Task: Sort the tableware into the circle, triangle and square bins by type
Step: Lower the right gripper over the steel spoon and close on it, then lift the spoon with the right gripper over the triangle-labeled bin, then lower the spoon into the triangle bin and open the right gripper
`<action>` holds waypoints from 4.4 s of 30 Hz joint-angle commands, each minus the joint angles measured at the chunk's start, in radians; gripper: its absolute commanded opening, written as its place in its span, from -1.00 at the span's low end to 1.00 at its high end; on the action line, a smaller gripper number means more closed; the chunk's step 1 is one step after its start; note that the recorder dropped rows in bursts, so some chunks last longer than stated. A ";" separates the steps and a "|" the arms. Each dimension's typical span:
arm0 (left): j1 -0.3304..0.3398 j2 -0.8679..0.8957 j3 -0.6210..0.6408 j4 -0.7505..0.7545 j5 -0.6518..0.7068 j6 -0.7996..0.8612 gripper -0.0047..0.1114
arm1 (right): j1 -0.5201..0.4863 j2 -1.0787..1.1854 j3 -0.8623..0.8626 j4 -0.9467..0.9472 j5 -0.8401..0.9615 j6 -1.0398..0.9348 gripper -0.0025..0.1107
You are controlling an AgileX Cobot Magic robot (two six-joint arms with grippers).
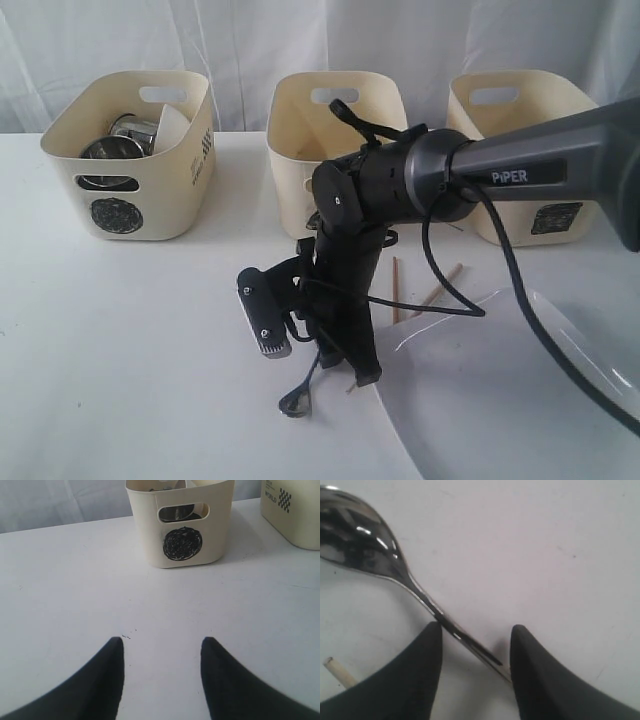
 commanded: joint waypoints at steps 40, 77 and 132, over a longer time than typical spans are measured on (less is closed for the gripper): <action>0.002 -0.005 0.003 -0.008 -0.005 -0.006 -0.01 | 0.094 -0.008 -0.163 0.157 -0.157 0.177 -0.96; 0.002 -0.005 0.003 -0.008 -0.005 -0.006 -0.01 | 0.136 -0.080 -0.163 0.356 -0.293 0.444 -0.96; 0.002 -0.005 0.003 -0.008 -0.005 -0.006 -0.01 | -0.217 0.006 -0.173 0.349 -1.059 0.706 -0.96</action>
